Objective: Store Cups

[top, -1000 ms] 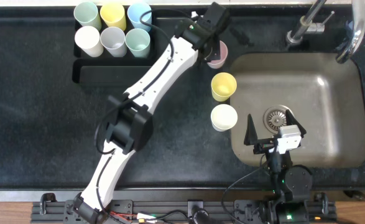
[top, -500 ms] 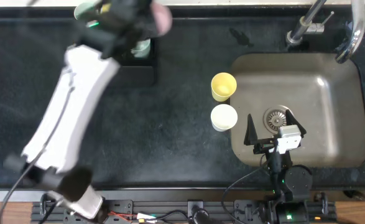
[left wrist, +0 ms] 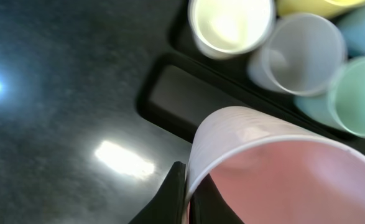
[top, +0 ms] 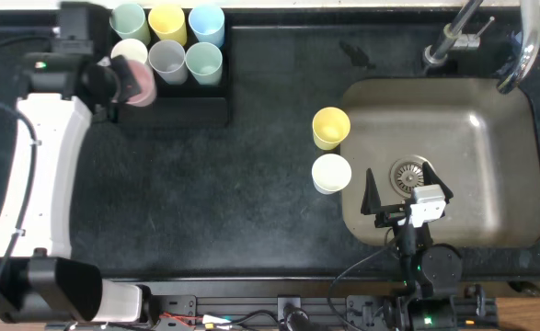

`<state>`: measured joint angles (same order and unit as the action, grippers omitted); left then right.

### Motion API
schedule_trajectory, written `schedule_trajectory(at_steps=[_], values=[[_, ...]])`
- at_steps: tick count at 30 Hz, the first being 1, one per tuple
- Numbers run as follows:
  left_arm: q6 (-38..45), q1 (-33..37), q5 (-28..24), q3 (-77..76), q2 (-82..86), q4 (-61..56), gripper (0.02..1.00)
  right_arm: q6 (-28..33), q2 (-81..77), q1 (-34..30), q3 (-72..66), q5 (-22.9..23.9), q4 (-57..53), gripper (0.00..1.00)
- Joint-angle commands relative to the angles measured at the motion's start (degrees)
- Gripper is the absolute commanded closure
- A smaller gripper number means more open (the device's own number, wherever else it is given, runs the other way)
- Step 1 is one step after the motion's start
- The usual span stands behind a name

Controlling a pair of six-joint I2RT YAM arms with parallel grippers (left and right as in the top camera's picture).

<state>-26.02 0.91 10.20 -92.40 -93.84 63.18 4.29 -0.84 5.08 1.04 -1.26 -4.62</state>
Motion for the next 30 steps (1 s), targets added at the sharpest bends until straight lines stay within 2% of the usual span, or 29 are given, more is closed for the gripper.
schedule_trajectory(at_steps=[1,30], values=[[5.1,3.2,-1.2,2.7,2.6,-0.9,0.982,0.0,0.6,0.2,-0.8,-0.2,0.3,0.007],[5.6,6.1,-0.7,6.7,-9.9,-12.2,0.982,0.0,0.6,0.2,-0.8,-0.2,0.3,0.003]])
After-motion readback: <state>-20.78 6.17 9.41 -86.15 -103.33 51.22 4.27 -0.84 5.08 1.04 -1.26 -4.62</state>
